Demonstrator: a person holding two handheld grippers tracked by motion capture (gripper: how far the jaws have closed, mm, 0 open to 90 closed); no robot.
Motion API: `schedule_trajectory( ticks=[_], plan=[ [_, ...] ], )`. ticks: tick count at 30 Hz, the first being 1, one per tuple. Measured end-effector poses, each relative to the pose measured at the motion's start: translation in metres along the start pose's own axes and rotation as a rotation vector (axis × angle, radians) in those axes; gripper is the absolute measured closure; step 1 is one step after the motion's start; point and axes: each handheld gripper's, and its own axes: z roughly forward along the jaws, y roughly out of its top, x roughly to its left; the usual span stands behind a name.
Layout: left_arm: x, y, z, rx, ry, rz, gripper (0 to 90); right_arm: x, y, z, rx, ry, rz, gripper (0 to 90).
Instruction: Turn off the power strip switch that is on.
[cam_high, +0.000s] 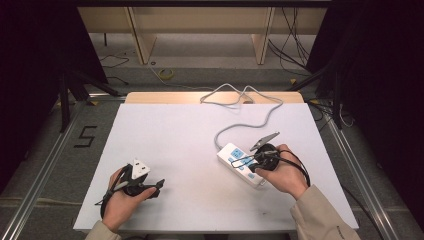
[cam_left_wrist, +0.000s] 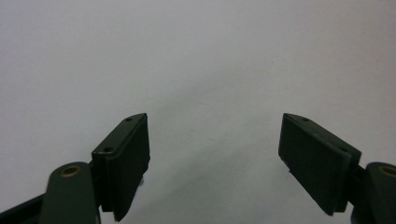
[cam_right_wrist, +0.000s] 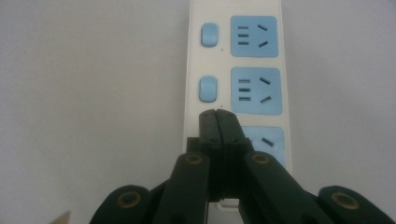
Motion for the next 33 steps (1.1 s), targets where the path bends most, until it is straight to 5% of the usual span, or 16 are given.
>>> schedule_trajectory(
  ticks=[33],
  plan=[
    [-0.0002,0.0001,0.0003,0.0,0.0,0.0,24.8,0.0025,-0.0002,0.0098,0.05,0.007,0.0,90.0]
  ],
)
